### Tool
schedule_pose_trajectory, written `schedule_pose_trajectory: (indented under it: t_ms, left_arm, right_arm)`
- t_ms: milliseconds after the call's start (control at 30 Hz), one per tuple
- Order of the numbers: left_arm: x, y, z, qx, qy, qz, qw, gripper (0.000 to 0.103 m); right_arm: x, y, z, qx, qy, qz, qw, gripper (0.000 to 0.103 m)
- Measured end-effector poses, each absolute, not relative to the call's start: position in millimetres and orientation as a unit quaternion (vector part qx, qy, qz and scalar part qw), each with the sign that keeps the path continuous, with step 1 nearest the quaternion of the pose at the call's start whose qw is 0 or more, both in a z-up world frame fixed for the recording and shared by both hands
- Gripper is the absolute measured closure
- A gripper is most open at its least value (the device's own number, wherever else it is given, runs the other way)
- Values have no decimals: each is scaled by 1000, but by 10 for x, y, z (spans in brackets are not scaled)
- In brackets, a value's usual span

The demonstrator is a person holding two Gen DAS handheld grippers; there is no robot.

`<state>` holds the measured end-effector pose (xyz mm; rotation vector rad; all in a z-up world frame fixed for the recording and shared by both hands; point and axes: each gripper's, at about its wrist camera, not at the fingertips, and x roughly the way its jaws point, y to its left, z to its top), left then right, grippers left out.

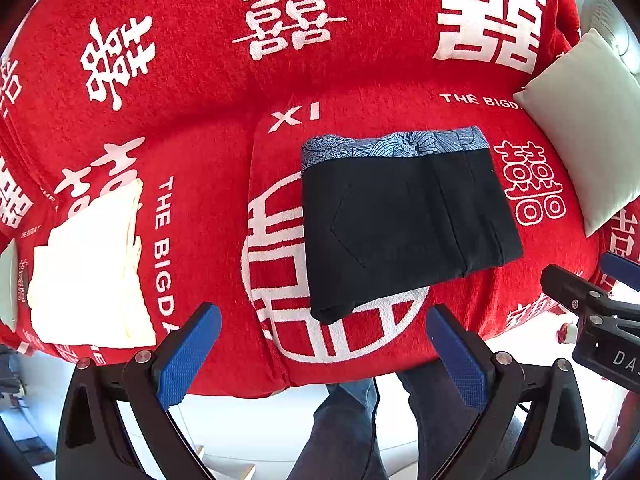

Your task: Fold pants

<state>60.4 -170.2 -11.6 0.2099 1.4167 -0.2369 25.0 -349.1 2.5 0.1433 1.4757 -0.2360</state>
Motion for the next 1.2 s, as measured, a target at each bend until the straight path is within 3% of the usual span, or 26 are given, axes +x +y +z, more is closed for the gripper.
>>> schedule_pose_trajectory:
  t_ms: [1200]
  left_arm:
    - [609, -1695, -99, 95, 643, -103, 753, 0]
  right_arm:
    - [310, -3445, 31, 42, 672, -97, 733, 11]
